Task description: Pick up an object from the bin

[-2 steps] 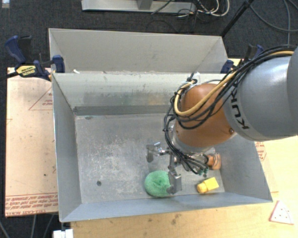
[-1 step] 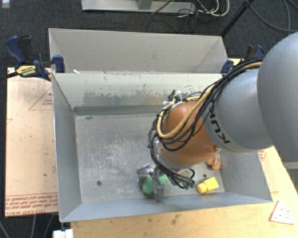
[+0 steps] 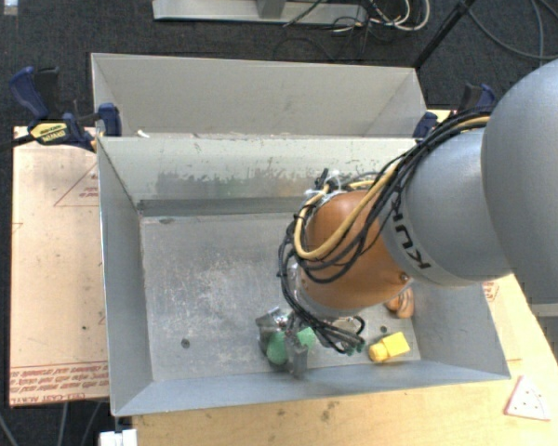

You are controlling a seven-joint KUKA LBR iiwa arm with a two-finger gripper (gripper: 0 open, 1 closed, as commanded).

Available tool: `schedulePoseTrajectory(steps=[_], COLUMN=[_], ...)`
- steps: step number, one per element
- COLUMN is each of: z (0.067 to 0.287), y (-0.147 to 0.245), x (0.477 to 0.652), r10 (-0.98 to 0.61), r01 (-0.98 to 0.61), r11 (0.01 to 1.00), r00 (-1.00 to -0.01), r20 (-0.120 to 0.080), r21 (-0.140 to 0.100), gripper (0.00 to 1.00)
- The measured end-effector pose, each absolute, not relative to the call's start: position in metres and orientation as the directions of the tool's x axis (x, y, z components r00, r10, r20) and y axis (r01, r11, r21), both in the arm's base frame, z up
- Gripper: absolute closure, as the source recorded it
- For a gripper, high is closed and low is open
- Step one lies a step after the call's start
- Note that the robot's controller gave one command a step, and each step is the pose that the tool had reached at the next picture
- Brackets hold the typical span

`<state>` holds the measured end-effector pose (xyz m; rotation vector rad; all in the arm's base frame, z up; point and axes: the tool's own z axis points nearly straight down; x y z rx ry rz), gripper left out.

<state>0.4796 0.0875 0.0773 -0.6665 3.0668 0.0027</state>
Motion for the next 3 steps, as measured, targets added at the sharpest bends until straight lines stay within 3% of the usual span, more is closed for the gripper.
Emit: schedulePoseTrajectory(steps=[1, 2, 3], z=[0.182, 0.182, 0.296], y=[0.085, 0.085, 0.104], x=[0.503, 0.503, 0.541], r10=[-0.470, -0.470, -0.478], r01=[-0.470, -0.470, -0.478], r11=[0.882, 0.883, 0.878], r00=[-0.882, -0.883, -0.878], r20=[-0.003, -0.002, -0.004], r21=[0.001, 0.001, 0.000], gripper=[1.00, 1.00, 1.00])
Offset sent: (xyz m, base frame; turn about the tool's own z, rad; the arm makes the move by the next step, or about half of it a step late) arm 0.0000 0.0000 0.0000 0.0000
